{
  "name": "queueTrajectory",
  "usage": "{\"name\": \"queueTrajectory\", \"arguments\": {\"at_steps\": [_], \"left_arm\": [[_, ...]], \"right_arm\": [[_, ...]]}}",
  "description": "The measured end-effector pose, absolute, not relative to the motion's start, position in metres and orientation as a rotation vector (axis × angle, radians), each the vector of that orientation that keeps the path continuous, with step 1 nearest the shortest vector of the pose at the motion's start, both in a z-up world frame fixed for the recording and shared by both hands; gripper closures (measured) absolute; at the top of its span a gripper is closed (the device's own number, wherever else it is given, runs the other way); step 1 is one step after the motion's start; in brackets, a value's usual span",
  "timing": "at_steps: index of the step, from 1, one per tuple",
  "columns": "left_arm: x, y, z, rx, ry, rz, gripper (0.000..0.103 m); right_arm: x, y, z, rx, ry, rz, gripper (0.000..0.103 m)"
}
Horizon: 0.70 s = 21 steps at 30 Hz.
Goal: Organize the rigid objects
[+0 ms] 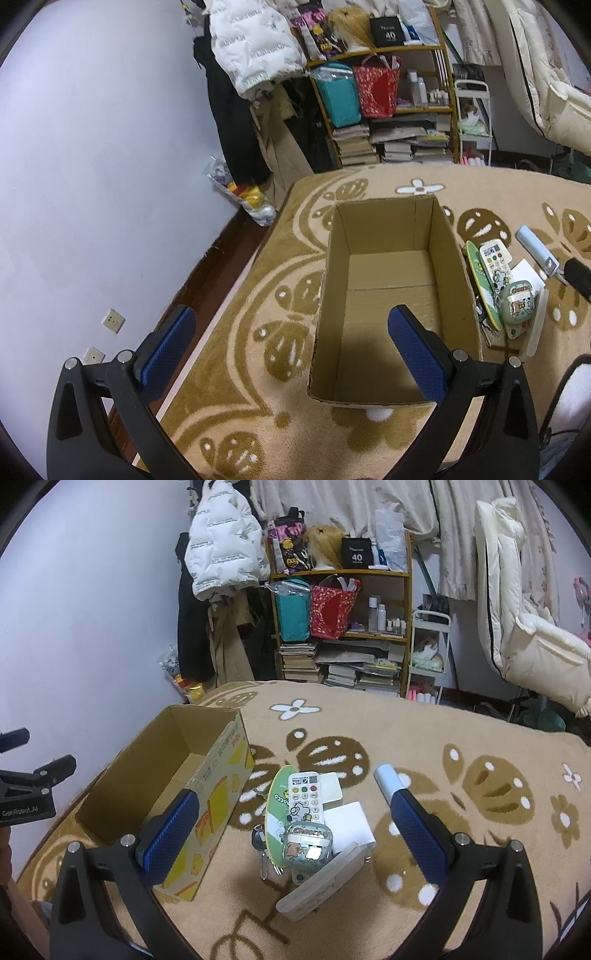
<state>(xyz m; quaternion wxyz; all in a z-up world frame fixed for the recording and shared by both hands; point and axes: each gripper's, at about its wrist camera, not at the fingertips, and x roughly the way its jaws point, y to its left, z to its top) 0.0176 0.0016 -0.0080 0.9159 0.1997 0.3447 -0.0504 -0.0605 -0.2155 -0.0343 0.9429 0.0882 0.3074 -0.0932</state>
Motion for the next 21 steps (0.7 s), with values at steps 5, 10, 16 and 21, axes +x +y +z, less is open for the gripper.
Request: {"name": "queueTrajectory", "arguments": {"at_steps": [5, 10, 16, 21], "left_arm": [[0.037, 0.002, -0.016, 0.425, 0.752, -0.095, 0.0], [0.063, 0.004, -0.029, 0.413, 0.818, -0.086, 0.0], [0.092, 0.009, -0.048, 0.37, 0.91, -0.07, 0.0], [0.105, 0.014, -0.065, 0.389, 0.963, -0.034, 0.0]], "right_arm": [[-0.047, -0.228, -0.041, 0.211, 0.659, -0.198, 0.0], [-0.03, -0.233, -0.058, 0.216, 0.722, -0.191, 0.0], [-0.013, -0.226, -0.08, 0.155, 0.813, -0.164, 0.0], [0.004, -0.221, -0.098, 0.108, 0.882, -0.153, 0.011]]}}
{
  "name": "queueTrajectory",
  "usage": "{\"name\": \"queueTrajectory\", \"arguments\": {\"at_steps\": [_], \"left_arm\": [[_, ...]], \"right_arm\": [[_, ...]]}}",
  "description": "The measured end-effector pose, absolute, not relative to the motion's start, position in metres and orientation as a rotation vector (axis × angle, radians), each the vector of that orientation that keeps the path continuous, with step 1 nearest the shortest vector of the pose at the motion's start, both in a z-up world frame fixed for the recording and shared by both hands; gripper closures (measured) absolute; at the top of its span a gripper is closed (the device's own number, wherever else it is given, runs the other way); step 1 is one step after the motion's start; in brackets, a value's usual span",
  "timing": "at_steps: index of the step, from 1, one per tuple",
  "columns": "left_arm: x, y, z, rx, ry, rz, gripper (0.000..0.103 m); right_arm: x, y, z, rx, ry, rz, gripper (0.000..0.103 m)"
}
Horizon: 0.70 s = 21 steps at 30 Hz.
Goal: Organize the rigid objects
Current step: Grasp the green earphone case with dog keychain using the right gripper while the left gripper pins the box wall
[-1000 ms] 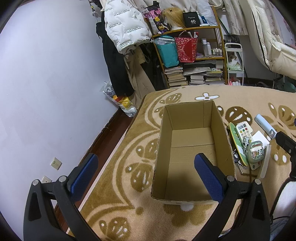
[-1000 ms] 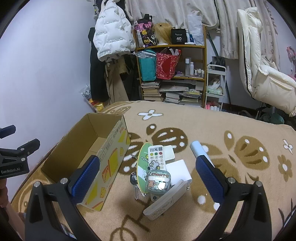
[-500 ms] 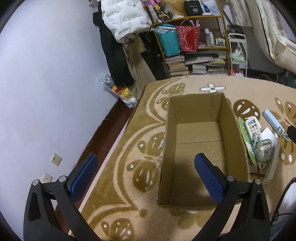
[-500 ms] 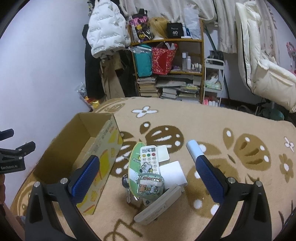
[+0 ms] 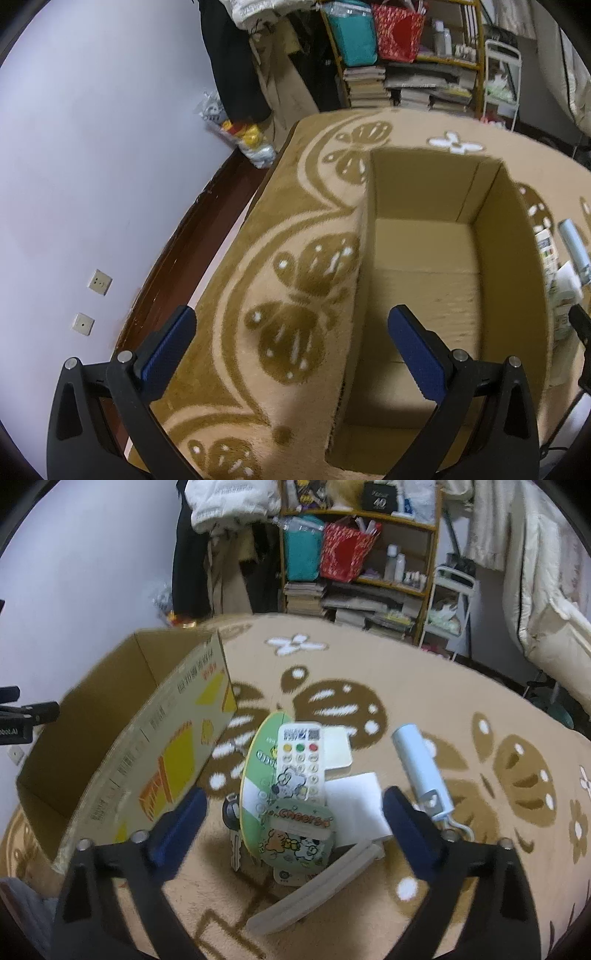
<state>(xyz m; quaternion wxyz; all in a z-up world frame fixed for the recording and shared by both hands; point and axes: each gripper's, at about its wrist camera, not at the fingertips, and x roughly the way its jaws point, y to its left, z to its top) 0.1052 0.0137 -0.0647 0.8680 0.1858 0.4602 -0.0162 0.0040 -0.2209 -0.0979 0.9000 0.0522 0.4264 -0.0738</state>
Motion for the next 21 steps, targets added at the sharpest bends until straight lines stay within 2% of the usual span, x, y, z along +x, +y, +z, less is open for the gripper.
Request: {"name": "queueTrajectory", "arguments": {"at_steps": [5, 15, 18, 19, 21], "left_arm": [[0.111, 0.012, -0.082, 0.426, 1.027, -0.022, 0.0], [0.114, 0.005, -0.103, 0.493, 1.074, -0.003, 0.0], [0.115, 0.004, -0.108, 0.506, 1.091, -0.004, 0.001], [0.115, 0.002, -0.11, 0.512, 1.099, -0.007, 0.003], [0.115, 0.0, -0.113, 0.523, 1.113, -0.012, 0.011]], "right_arm": [[0.017, -0.225, -0.121, 0.142, 0.962, -0.138, 0.019], [0.029, -0.237, -0.144, 0.166, 1.036, -0.176, 0.024], [0.031, -0.235, -0.147, 0.16, 1.044, -0.17, 0.033], [0.031, -0.234, -0.146, 0.158, 1.044, -0.164, 0.038], [0.031, -0.231, -0.146, 0.151, 1.048, -0.155, 0.04]]}}
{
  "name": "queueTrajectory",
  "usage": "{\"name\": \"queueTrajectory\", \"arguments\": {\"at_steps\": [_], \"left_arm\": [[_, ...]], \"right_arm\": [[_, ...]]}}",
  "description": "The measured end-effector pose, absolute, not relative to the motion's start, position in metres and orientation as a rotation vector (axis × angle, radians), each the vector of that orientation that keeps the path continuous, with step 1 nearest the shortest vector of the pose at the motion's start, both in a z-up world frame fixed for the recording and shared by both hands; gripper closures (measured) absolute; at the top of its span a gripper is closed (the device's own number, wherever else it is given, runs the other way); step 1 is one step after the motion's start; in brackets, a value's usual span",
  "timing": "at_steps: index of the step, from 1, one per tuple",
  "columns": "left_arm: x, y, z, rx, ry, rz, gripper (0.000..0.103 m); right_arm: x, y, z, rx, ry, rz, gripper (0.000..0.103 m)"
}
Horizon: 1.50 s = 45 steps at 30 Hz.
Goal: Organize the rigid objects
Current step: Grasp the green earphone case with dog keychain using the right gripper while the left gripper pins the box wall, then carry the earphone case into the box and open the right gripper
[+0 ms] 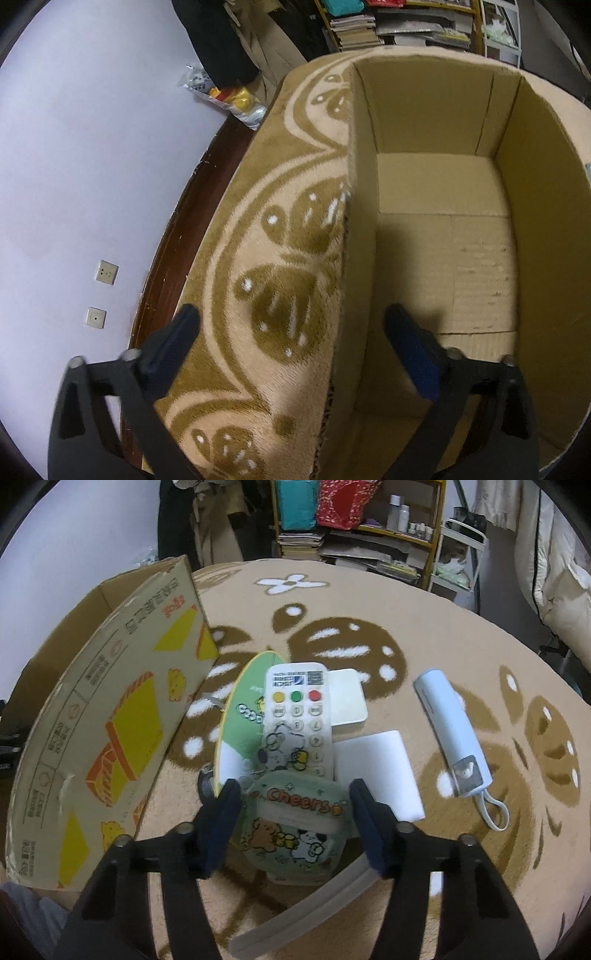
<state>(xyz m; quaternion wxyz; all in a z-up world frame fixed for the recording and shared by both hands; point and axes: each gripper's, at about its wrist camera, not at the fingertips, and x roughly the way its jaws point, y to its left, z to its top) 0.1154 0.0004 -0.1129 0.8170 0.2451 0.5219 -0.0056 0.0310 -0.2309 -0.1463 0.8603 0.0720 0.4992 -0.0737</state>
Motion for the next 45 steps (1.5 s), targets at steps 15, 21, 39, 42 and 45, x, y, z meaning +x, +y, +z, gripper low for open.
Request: {"name": "queueTrajectory", "arguments": {"at_steps": [15, 21, 39, 42, 45], "left_arm": [[0.114, -0.01, -0.133, 0.445, 1.23, -0.077, 0.077], [0.111, -0.016, -0.135, 0.475, 1.22, -0.073, 0.08], [0.108, -0.011, -0.13, 0.446, 1.215, -0.088, 0.083], [0.108, -0.011, -0.13, 0.447, 1.215, -0.088, 0.083], [0.108, -0.011, -0.13, 0.445, 1.219, -0.087, 0.083]], "right_arm": [[0.022, -0.195, -0.104, 0.054, 0.878, -0.093, 0.041], [0.024, -0.187, -0.07, 0.092, 0.762, -0.065, 0.042], [0.035, -0.118, 0.007, 0.064, 0.503, 0.073, 0.042], [0.039, -0.119, -0.012, 0.08, 0.564, 0.077, 0.042], [0.045, -0.122, -0.029, 0.105, 0.62, 0.069, 0.041]]}}
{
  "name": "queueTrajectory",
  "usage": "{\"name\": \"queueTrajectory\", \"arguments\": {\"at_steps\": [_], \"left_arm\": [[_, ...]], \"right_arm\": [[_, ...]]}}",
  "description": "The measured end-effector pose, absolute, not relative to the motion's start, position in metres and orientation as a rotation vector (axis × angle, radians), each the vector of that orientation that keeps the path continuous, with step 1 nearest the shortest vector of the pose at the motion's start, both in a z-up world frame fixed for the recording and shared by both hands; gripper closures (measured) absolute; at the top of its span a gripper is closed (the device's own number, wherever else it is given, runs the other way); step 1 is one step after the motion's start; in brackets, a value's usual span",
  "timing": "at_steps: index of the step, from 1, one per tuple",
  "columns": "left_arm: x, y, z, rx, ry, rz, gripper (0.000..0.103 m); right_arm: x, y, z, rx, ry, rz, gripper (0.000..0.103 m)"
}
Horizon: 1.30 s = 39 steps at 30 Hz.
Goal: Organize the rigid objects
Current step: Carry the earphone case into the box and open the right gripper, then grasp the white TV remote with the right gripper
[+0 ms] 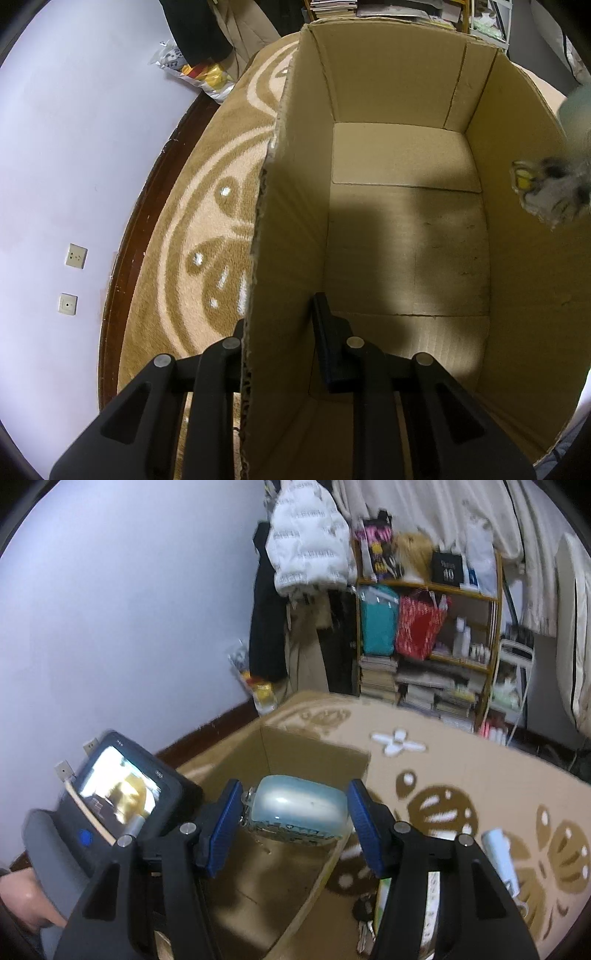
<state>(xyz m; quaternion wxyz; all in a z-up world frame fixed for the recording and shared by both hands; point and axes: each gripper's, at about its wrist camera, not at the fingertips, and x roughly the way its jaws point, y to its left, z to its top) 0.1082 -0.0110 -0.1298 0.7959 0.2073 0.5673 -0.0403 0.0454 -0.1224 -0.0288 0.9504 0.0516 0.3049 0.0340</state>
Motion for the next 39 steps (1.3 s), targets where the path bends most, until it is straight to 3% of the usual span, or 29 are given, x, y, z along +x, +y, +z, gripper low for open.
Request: {"name": "queueTrajectory", "arguments": {"at_steps": [12, 14, 16, 18, 27, 39], "left_arm": [[0.107, -0.01, -0.131, 0.46, 1.221, -0.087, 0.082], [0.108, -0.009, -0.131, 0.448, 1.228, -0.085, 0.081], [0.108, -0.009, -0.131, 0.449, 1.225, -0.081, 0.081], [0.108, -0.009, -0.13, 0.455, 1.223, -0.081, 0.081], [0.108, -0.008, -0.131, 0.45, 1.228, -0.077, 0.08], [0.108, -0.009, -0.132, 0.454, 1.232, -0.079, 0.08]], "right_arm": [[0.046, -0.123, -0.053, 0.095, 0.676, 0.057, 0.039], [0.045, -0.124, -0.052, 0.097, 0.662, 0.031, 0.019], [0.04, -0.13, -0.048, 0.104, 0.63, -0.004, 0.006], [0.036, -0.137, -0.043, 0.114, 0.6, -0.037, 0.001], [0.032, -0.199, -0.045, 0.238, 0.613, -0.178, 0.0], [0.033, -0.255, -0.104, 0.413, 0.769, -0.231, 0.0]]}}
